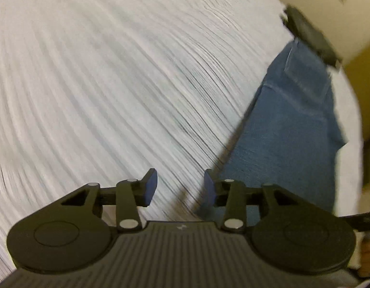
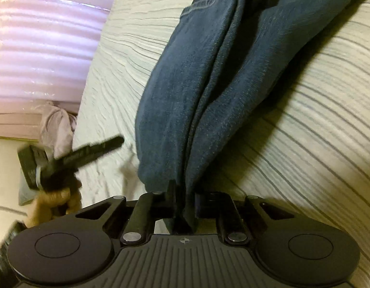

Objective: Fold clothes
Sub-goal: 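Lift the folded jeans with the right gripper and fold them again toward the waistband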

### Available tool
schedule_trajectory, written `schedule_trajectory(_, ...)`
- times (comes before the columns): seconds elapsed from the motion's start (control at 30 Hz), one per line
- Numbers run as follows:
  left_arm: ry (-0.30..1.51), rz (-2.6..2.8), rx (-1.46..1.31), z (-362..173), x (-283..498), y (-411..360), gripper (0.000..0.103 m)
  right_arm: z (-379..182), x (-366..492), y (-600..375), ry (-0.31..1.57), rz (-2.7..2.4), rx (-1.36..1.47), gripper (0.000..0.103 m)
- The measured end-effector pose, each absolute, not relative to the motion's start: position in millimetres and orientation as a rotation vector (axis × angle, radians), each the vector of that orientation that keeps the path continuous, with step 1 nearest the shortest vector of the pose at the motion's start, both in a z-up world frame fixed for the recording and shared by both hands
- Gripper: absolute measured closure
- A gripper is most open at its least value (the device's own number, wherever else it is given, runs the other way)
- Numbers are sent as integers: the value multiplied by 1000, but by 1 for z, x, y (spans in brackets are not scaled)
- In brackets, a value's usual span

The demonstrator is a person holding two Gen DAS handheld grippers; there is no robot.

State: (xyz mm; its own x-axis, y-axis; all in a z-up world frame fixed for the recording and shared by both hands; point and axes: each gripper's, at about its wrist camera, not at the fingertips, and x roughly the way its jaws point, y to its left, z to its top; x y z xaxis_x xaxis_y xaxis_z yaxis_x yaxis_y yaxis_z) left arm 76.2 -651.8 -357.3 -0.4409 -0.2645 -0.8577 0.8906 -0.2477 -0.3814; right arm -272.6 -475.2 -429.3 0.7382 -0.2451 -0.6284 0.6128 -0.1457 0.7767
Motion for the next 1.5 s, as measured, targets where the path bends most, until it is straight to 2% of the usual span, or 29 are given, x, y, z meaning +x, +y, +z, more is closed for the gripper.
schedule_trajectory(0.1,1337,-1813,791,-366,75,-624,55,-417,-295,-472,297,-743,1569,91)
schedule_trajectory(0.2,1483,-1786,766,-390,64,-604,54,-411,-309,-470,292,-752,1580,91)
schedule_trajectory(0.43,1781,-1679,452,-426,54,-586,54,-419,-305,-468,236,-731,1637,91)
schedule_trajectory(0.47,1815,-1645,394,-430,55,-586,54,-420,-304,-468,221,-733,1651,91)
schedule_trajectory(0.53,1876,-1561,281,-439,60,-586,65,-422,-302,-468,192,-737,1678,91)
schedule_trajectory(0.57,1861,-1555,274,-437,61,-588,78,-422,-303,-467,180,-740,1689,91)
schedule_trajectory(0.6,1835,-1561,279,-434,61,-590,82,-422,-302,-468,190,-739,1687,91)
schedule_trajectory(0.7,1680,-1621,379,-409,67,-602,88,-422,-296,-471,222,-737,1681,92)
schedule_trajectory(0.8,1475,-1661,501,-378,74,-621,90,-429,-278,-470,281,-724,1692,103)
schedule_trajectory(0.83,1404,-1670,541,-369,76,-627,90,-432,-269,-468,315,-720,1689,103)
schedule_trajectory(0.87,1361,-1666,573,-363,78,-634,91,-436,-259,-466,343,-715,1685,102)
schedule_trajectory(0.9,1331,-1656,596,-360,80,-639,99,-440,-250,-463,371,-724,1686,102)
schedule_trajectory(0.93,1301,-1645,618,-358,82,-642,101,-442,-244,-460,381,-734,1689,102)
schedule_trajectory(1.03,1262,-1610,625,-355,96,-640,100,-433,-227,-458,463,-707,1591,102)
schedule_trajectory(1.1,1262,-1575,608,-355,109,-632,97,-419,-213,-459,565,-689,1447,95)
schedule_trajectory(1.13,1260,-1560,603,-355,114,-627,96,-411,-205,-461,625,-681,1349,73)
schedule_trajectory(1.17,1259,-1549,599,-356,119,-619,90,-403,-197,-458,685,-674,1220,33)
schedule_trajectory(1.2,1254,-1540,602,-356,123,-611,85,-395,-189,-455,741,-666,1090,22)
schedule_trajectory(1.33,1232,-1503,617,-357,132,-571,81,-381,-136,-432,927,-568,526,21)
schedule_trajectory(1.4,1241,-1482,606,-359,135,-549,80,-385,-129,-402,953,-503,274,21)
schedule_trajectory(1.5,1258,-1459,566,-361,141,-518,79,-401,-96,-382,992,-446,36,40)
